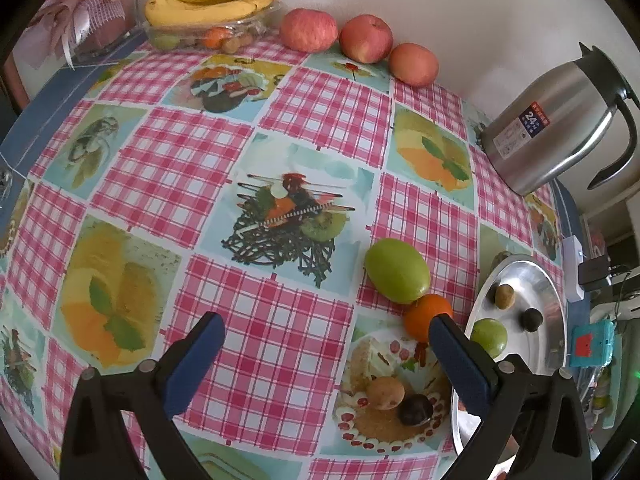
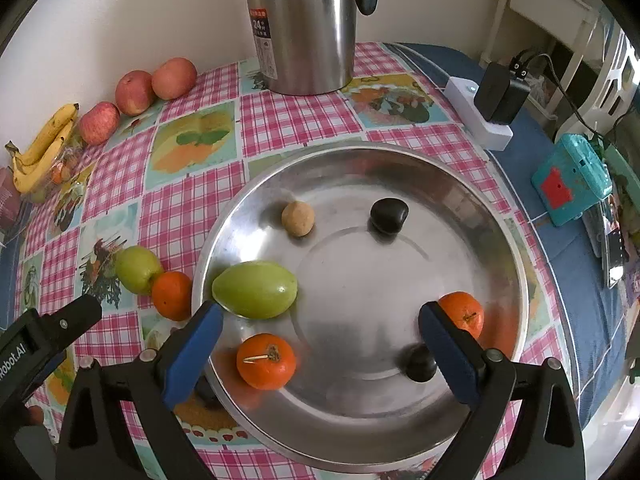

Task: Organize fruits
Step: 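Withdraw both open tools from the plate toward the loose fruit, then close the left tool around a brown kiwi and lift it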

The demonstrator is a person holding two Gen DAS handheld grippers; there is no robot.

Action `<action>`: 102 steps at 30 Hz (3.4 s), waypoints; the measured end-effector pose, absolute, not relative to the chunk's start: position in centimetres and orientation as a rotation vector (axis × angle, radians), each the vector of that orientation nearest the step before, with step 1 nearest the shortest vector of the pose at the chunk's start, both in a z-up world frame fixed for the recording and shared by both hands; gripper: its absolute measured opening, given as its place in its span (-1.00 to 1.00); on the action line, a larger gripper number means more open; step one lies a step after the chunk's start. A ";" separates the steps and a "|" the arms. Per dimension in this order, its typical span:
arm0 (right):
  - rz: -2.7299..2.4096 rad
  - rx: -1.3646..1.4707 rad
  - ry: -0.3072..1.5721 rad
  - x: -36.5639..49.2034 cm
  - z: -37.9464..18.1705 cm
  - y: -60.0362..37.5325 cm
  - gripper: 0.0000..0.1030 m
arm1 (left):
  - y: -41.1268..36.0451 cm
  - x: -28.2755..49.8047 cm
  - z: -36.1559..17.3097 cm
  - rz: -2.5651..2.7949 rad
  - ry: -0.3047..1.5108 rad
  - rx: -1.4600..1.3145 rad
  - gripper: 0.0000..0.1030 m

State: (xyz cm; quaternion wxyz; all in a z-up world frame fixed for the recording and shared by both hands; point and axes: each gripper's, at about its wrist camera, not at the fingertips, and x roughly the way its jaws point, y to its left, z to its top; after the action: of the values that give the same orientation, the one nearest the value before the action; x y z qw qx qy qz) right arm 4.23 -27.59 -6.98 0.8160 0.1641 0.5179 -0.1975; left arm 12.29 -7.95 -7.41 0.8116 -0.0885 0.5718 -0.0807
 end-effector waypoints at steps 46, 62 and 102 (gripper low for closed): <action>-0.475 0.507 1.070 -0.6 -7.5 -26.6 0.91 | -7.3 8.8 -7.5 -0.226 1.200 -0.151 1.00; -0.489 0.527 1.039 -1.0 -7.1 -27.2 0.91 | -9.4 9.7 -10.0 -0.306 1.320 -0.183 0.65; -0.375 0.559 1.055 -0.5 -7.0 -24.8 0.91 | -6.3 9.8 -8.4 -0.268 1.295 -0.282 -0.47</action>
State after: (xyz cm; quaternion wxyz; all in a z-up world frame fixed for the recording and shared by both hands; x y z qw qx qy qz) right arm -0.46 -24.80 -6.96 0.8105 0.2614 0.4938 -0.1756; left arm 9.79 -6.27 -8.41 0.7799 -0.1306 0.5995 -0.1240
